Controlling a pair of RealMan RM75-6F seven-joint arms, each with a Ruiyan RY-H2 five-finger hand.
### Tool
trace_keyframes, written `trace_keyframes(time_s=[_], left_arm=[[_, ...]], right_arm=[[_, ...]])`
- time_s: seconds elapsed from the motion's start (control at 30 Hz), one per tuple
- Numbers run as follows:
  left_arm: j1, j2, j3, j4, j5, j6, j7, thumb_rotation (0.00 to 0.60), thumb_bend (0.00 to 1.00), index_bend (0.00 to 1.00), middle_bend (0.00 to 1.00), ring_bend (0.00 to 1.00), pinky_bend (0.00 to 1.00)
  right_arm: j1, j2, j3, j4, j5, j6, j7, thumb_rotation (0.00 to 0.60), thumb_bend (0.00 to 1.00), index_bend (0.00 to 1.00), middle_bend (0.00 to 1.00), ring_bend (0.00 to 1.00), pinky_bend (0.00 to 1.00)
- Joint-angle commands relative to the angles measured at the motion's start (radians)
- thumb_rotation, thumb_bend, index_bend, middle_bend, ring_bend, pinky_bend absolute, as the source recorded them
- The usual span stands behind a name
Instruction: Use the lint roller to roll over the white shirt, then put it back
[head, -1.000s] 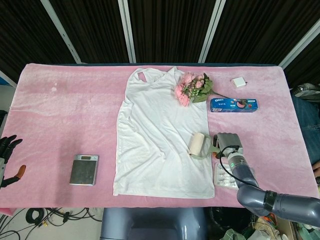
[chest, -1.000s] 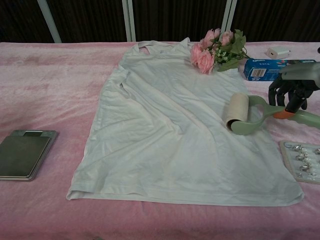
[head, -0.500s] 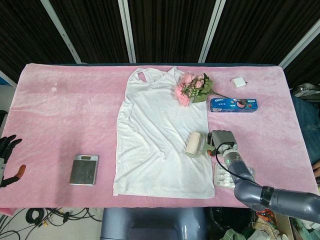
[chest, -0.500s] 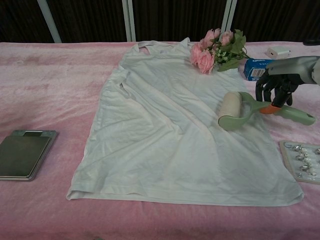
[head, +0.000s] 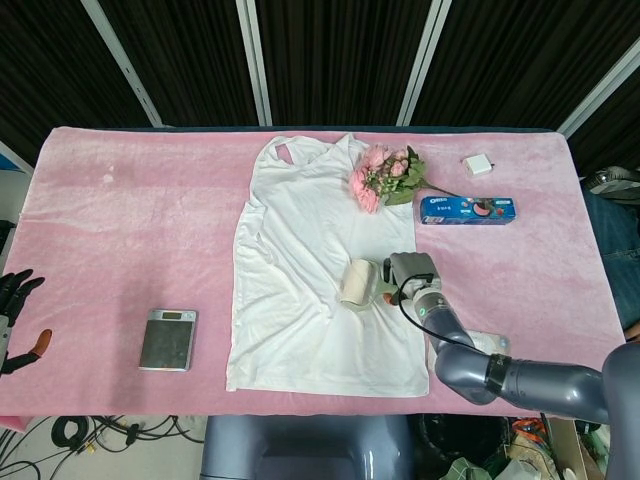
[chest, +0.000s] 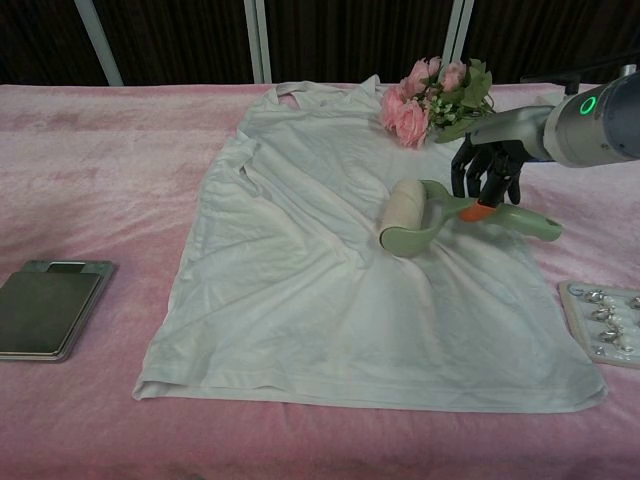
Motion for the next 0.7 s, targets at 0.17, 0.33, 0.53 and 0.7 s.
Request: trace_keyframes(time_s=[0.17,0.33,0.53,0.7], left_arm=[[0.0,0.002,-0.001,0.0,0.0,0.0,-0.005,0.6,0.37,0.14,0.08,0.03,0.16],[-0.001,0.001,0.001,0.002,0.003,-0.002,-0.007,0.6,0.37,0.14,0.08,0.03,0.16],[-0.001,0.001,0.0,0.004,0.003,0.0,-0.012,0.6,0.37,0.14,0.08,0.03,0.16],[-0.002,0.0,0.001,0.005,0.005,-0.003,-0.013,0.6,0.37,0.14,0.08,0.03,0.16]], right_arm=[[0.098,-0.073,0.009,0.054,0.084,0.002,-0.046,0.6,0.65,0.75,0.64,0.62,0.52],[0.142,-0.116,0.014,0.096,0.127,-0.003,-0.064,0.6,0.65,0.75,0.64,0.62,0.52],[0.183,-0.171,0.032,0.143,0.138,-0.013,-0.066,0.6,0.66,0.75,0.64,0.62,0.52],[0.217,-0.211,0.044,0.175,0.148,-0.008,-0.076,0.6,0.66,0.75,0.64,0.62,0.52]])
